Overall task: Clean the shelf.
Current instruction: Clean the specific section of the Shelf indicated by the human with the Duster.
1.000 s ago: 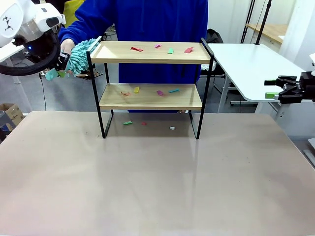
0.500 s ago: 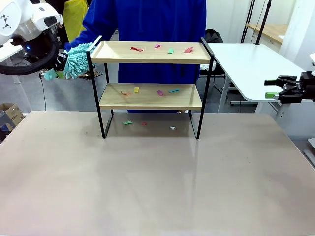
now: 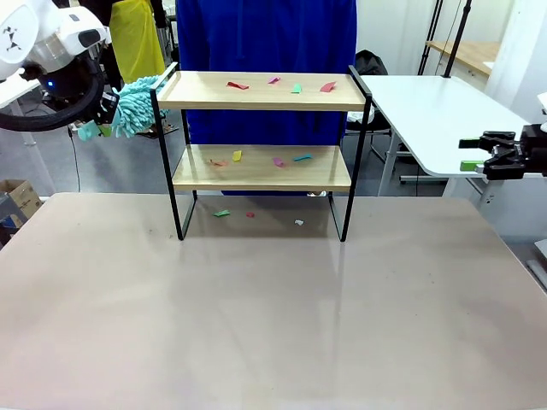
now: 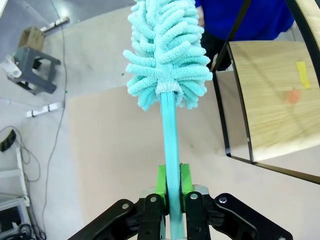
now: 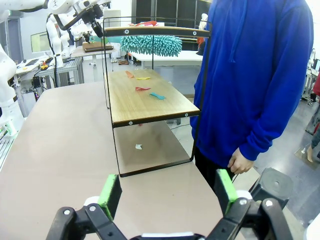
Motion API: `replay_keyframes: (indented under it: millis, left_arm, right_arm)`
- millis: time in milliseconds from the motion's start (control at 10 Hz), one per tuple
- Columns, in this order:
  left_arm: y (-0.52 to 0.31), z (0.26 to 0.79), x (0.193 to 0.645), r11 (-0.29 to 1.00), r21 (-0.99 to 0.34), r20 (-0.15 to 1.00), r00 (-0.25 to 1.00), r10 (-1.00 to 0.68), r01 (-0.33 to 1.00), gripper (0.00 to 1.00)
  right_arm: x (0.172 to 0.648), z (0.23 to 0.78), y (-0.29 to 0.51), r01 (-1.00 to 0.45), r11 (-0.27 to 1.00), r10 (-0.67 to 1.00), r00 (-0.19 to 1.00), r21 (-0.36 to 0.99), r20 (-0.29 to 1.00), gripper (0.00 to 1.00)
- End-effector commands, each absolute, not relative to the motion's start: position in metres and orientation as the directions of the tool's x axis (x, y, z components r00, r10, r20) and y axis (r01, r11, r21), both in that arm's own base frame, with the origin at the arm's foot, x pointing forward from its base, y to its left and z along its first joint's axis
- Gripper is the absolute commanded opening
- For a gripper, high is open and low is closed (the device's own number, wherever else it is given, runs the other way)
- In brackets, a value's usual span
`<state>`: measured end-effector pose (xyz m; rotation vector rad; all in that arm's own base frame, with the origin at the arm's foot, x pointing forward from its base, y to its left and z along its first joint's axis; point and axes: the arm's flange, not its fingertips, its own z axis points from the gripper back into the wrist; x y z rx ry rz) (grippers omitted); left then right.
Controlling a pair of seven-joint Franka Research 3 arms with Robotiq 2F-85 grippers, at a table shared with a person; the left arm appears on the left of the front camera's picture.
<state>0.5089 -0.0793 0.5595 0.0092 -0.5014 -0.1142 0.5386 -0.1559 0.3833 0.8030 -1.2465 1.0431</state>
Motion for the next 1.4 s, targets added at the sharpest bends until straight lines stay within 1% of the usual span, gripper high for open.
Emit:
replay_keyframes:
  millis: [0,200,300,400,500,600,700,800,900,1000,1100,1300]
  left_arm:
    - [-0.078,0.563,0.509,0.993,0.049,0.493,0.862,-0.118,0.108,0.0]
    - [-0.078,0.563,0.509,0.993,0.049,0.493,0.862,-0.118,0.108,0.0]
    - [-0.079,0.559,0.509,0.994,0.037,0.479,0.871,-0.111,0.107,0.13]
    - [-0.055,0.577,0.515,0.987,0.068,0.461,0.872,-0.161,0.147,0.13]
    - [-0.036,0.58,0.5,0.982,0.1,0.438,0.879,-0.188,0.16,0.13]
    - [-0.023,0.594,0.494,0.962,0.157,0.412,0.871,-0.268,0.222,0.13]
    - [-0.006,0.609,0.485,0.91,0.271,0.349,0.848,-0.398,0.315,0.13]
    - [0.008,0.623,0.476,0.855,0.344,0.29,0.823,-0.489,0.388,0.13]
    - [0.02,0.633,0.47,0.8,0.429,0.242,0.8,-0.549,0.419,0.13]
    - [0.027,0.635,0.458,0.729,0.446,0.16,0.755,-0.636,0.519,0.13]
    - [0.034,0.642,0.449,0.628,0.461,0.068,0.68,-0.73,0.627,0.13]
    - [0.036,0.647,0.422,0.458,0.37,-0.065,0.515,-0.855,0.808,0.13]
  right_arm:
    - [0.538,0.386,-0.154,-0.937,0.342,0.182,-0.002,-0.065,0.983,1.0]
    - [0.538,0.386,-0.154,-0.937,0.342,0.182,-0.002,-0.065,0.983,1.0]
    - [0.538,0.386,-0.154,-0.937,0.342,0.182,-0.002,-0.065,0.983,1.0]
    - [0.538,0.386,-0.154,-0.937,0.342,0.182,-0.002,-0.065,0.983,1.0]
    - [0.538,0.386,-0.154,-0.937,0.342,0.182,-0.002,-0.065,0.983,1.0]
    - [0.538,0.386,-0.154,-0.937,0.342,0.182,-0.002,-0.065,0.983,1.0]
    - [0.538,0.386,-0.154,-0.937,0.342,0.182,-0.002,-0.065,0.983,1.0]
    - [0.538,0.386,-0.154,-0.937,0.342,0.182,-0.002,-0.065,0.983,1.0]
    - [0.538,0.386,-0.154,-0.937,0.342,0.182,-0.002,-0.065,0.983,1.0]
    - [0.538,0.386,-0.154,-0.937,0.342,0.182,-0.002,-0.065,0.983,1.0]
    - [0.538,0.386,-0.154,-0.937,0.342,0.182,-0.002,-0.065,0.983,1.0]
    - [0.538,0.386,-0.154,-0.937,0.342,0.182,-0.002,-0.065,0.983,1.0]
